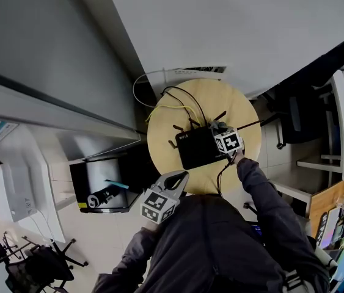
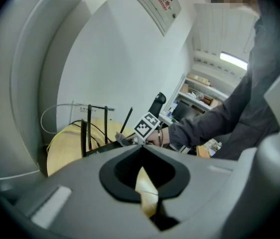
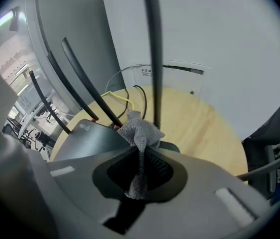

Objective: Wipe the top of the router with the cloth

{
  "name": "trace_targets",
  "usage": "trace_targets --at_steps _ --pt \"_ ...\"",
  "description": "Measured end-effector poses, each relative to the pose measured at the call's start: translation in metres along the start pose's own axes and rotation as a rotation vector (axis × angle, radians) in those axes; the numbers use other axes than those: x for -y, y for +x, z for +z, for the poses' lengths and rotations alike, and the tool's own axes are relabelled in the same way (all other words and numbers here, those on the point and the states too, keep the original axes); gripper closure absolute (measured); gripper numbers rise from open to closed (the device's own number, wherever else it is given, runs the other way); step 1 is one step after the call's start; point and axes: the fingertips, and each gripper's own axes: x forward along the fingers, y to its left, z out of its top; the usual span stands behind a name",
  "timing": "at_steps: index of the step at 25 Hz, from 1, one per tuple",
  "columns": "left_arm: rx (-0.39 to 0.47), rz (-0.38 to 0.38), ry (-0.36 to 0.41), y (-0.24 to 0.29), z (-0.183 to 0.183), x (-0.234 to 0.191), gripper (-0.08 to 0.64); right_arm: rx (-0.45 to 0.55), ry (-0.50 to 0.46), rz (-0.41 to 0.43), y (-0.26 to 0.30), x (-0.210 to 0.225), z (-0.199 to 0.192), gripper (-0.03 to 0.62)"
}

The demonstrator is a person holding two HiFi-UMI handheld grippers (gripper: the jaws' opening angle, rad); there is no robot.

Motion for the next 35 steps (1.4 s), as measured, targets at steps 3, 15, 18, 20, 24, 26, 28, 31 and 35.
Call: trace_targets --at_steps 3,15,18,20,24,26,28,31,35 --pt "0.000 0.009 0.002 -0.001 0.000 0.003 0.560 0.005 0.007 -0.038 -0.006 0.023 -0.004 0.563" --pt "0.004 0.014 0.001 -0.005 -0.005 0.005 0.560 0.076 0.079 -0.016 -0.014 -0.010 0.006 0.563" --pt "0.002 0.008 0.000 -0.006 -0.006 0.004 0.560 0.080 0.044 0.082 -0.010 -0.065 0.009 0.563" --pt "0.000 0.003 0.002 -0.006 -0.006 0.005 0.560 0.074 0.009 0.136 -0.006 -0.101 0.008 0.563" --pt "-0.001 0.004 0.009 -0.007 -0.007 0.005 0.560 0.063 -0.067 0.227 -0.002 -0.161 0.005 0.563" --pt "-0.005 0.006 0.007 -0.007 -0.007 0.006 0.560 0.051 -0.089 0.253 0.003 -0.178 0.000 0.563" --pt "-0.008 0.009 0.008 -0.008 -0.007 0.006 0.560 0.042 -0.108 0.264 0.006 -0.186 -0.005 0.563" --pt "-0.013 0.009 0.011 -0.007 -0.008 0.007 0.560 0.042 -0.138 0.259 0.006 -0.182 -0.007 0.563" --pt "-0.024 -0.002 0.019 -0.001 -0.008 0.011 0.560 0.026 -0.161 0.215 0.002 -0.158 -0.012 0.563"
